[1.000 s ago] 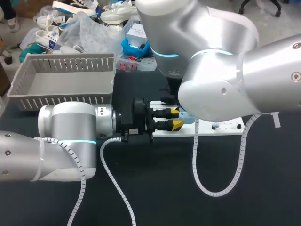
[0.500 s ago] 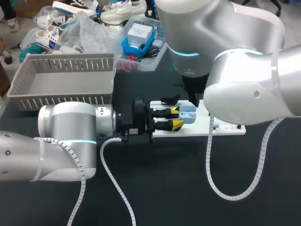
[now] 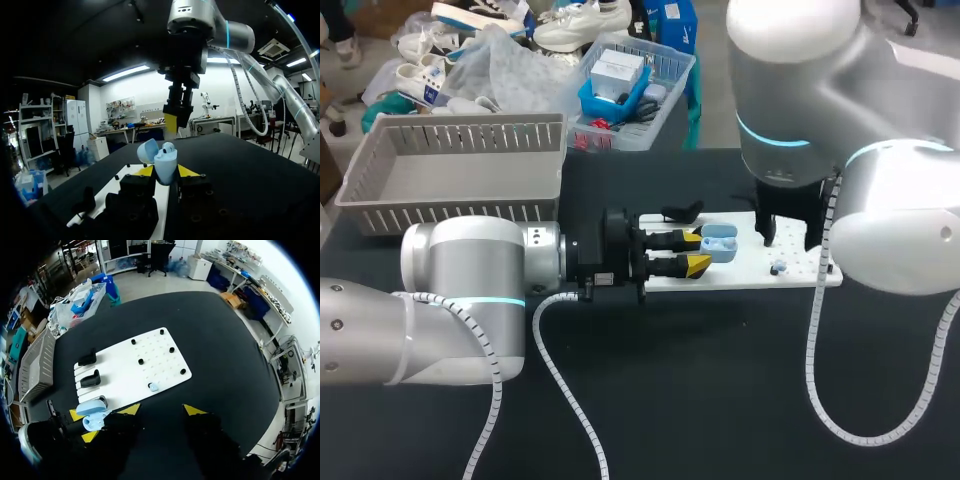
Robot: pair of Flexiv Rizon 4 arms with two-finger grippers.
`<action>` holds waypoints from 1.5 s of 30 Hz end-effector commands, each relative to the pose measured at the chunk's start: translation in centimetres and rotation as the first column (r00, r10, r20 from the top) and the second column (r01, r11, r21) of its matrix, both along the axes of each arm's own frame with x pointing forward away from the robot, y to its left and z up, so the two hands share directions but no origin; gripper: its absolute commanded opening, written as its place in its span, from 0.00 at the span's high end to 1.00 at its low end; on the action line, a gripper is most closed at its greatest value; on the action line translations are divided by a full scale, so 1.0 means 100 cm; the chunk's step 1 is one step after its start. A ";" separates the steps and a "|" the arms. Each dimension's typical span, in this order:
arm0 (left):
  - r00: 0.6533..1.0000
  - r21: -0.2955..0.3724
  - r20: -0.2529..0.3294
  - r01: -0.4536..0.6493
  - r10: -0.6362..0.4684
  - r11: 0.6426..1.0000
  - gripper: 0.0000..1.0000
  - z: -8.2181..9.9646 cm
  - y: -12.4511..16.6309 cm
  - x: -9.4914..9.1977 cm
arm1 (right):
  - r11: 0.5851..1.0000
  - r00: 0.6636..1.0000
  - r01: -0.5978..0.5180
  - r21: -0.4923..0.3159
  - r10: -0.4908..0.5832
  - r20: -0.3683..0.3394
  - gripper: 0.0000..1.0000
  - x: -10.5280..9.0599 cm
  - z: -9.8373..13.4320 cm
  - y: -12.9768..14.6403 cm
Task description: Pick up each earbud case from the left stands, insert the matching earbuds, close the lid, and place the case in the box.
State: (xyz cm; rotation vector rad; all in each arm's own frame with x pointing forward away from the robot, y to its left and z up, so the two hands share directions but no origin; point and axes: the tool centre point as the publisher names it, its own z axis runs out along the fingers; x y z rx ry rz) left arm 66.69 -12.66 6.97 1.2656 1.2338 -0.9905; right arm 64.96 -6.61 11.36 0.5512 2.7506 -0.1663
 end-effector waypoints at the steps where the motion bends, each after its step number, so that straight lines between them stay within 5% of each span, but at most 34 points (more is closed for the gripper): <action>1: 1.000 0.000 0.001 -0.003 0.003 1.000 1.00 0.000 -0.001 0.000 | 0.998 0.999 -0.011 0.060 0.009 0.038 0.52 0.005 -0.011 -0.010; 8: 1.000 0.000 0.001 -0.003 0.003 1.000 1.00 0.000 -0.001 0.000 | 0.995 0.998 -0.048 0.083 0.043 0.054 0.58 0.014 -0.026 -0.013; 18: 1.000 0.000 0.001 -0.003 0.003 1.000 1.00 0.000 -0.001 0.000 | 0.990 0.994 -0.107 0.094 0.103 0.040 0.51 0.023 -0.045 -0.017; 45: 1.000 0.000 0.001 -0.003 0.003 1.000 1.00 0.000 -0.001 0.000 | 0.983 0.993 -0.116 0.145 0.117 0.002 0.53 0.036 -0.081 -0.012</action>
